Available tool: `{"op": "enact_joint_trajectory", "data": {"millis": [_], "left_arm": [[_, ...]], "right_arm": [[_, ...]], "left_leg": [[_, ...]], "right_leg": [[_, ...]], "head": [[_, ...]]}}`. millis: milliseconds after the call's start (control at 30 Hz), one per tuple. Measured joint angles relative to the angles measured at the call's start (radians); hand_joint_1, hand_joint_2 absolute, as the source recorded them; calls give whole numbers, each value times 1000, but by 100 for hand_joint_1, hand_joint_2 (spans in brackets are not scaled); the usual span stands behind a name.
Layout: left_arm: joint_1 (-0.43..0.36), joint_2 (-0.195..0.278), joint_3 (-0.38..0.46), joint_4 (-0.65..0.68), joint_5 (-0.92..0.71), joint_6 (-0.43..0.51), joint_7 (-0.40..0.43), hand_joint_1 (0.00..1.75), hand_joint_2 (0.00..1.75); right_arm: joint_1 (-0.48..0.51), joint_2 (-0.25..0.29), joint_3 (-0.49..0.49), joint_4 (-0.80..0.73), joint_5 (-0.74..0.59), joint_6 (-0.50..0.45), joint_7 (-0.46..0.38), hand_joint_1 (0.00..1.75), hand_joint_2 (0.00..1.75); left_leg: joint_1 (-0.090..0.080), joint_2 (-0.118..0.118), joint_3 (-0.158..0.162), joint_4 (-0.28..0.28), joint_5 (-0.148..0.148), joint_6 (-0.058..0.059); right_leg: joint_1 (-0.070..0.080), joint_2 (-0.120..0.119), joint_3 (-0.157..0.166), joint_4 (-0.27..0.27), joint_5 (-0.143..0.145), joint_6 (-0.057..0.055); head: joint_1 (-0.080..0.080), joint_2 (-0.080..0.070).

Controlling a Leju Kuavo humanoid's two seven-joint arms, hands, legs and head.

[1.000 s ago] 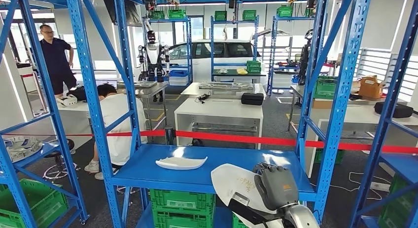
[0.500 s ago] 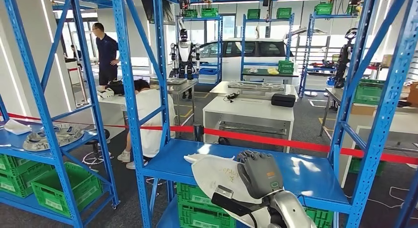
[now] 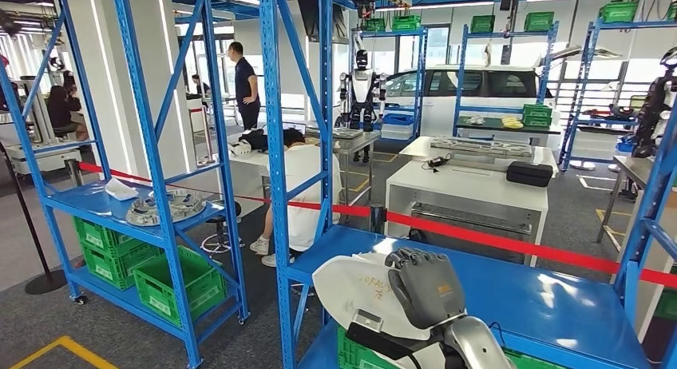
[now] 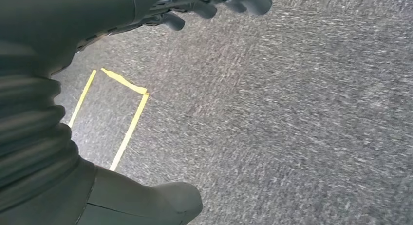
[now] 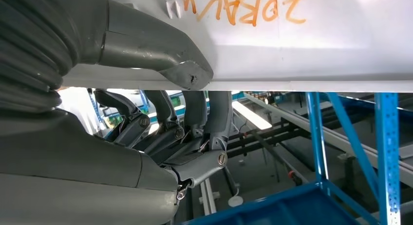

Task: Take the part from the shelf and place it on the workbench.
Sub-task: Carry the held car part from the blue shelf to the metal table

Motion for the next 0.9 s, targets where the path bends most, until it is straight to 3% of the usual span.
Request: {"op": "enact_joint_trajectory", "data": {"millis": [33,100,167,233,267,333,400,433,533,567,633,700,733,767,800,833,900], "left_arm": [[0,-2,0,0,-5,9,-1,0,175],[-6,-3,-1,-2,-12,31,-9,0,175],[-17,-8,-1,-3,-16,51,-21,0,175],[-22,-14,-2,-4,-19,71,-35,0,175],[-22,-17,-2,-4,-20,84,-43,0,175],[-22,-20,-2,-5,-23,103,-56,0,175],[-24,-23,-2,-8,-27,113,-63,0,175],[-24,-24,-2,-9,-29,117,-65,0,175],[-25,-28,-4,-9,-36,124,-64,0,175],[-25,-29,-4,-10,-39,125,-63,0,175],[-28,-30,-6,-10,-42,130,-60,0,175],[-30,-33,-10,-11,-47,136,-57,0,175],[-30,-35,-13,-11,-50,138,-55,0,175],[-30,-36,-17,-11,-54,140,-54,0,175],[-30,-38,-20,-11,-57,141,-51,0,175],[-31,-39,-24,-11,-60,143,-48,0,175],[-34,-42,-29,-11,-65,148,-41,0,175]], "right_arm": [[7,-11,0,-14,-4,2,-2,175,175],[17,-37,-1,-39,-15,4,-9,175,175],[33,-70,-2,-61,-29,6,-13,175,175],[58,-102,-3,-82,-44,6,-17,175,175],[69,-117,-3,-92,-54,7,-19,175,175],[80,-144,-3,-110,-75,10,-23,175,175],[81,-169,-3,-123,-97,13,-27,175,175],[81,-182,-3,-130,-109,13,-28,175,175],[84,-219,-1,-146,-137,13,-29,175,175],[85,-229,-1,-150,-143,13,-29,175,175],[89,-249,1,-158,-153,8,-27,175,175],[104,-268,3,-166,-159,-1,-16,175,175],[116,-274,4,-170,-159,-5,-8,175,175],[127,-279,5,-175,-159,-8,-1,175,175],[137,-283,5,-183,-158,-11,6,175,175],[146,-287,5,-193,-157,-13,13,175,175],[160,-300,5,-215,-155,-17,24,175,175]], "left_leg": [[0,8,-3,1,-1,-5],[-4,58,-29,51,-33,-13],[-5,107,-87,177,-99,-20],[-3,118,-129,278,-134,-25],[-2,120,-124,277,-125,-26],[-2,137,-58,165,-69,-24],[-8,166,13,42,-35,-12],[-12,173,29,13,-31,-4],[-15,146,25,5,-30,19],[-13,136,25,3,-28,26],[-9,118,26,-2,-23,35],[-8,97,25,-2,-22,39],[-9,85,24,-1,-22,40],[-9,73,23,1,-22,40],[-10,60,23,3,-22,40],[-10,47,23,5,-22,39],[-10,24,21,7,-20,35]], "right_leg": [[-1,-9,2,-5,4,-6],[-5,-29,5,-14,11,-18],[-5,-52,6,-16,12,-24],[-4,-76,5,-16,10,-25],[-4,-87,5,-15,9,-24],[-5,-108,7,-13,6,-19],[0,-124,8,-8,0,-9],[2,-132,8,-7,-2,-3],[4,-157,13,-10,-4,13],[1,-151,11,-3,-12,19],[-4,-109,-22,73,-58,29],[-6,-61,-88,210,-116,32],[-6,-51,-114,257,-126,31],[-5,-46,-124,269,-117,28],[-4,-41,-113,239,-90,25],[-4,-31,-85,175,-51,20],[-5,4,-26,47,-3,13]], "head": [[0,0],[-3,0],[-6,0],[-6,0],[-7,0],[-7,0],[-7,0],[-6,0],[-5,0],[-4,0],[-3,0],[-1,0],[0,0],[0,0],[0,0],[1,0],[0,0]]}}
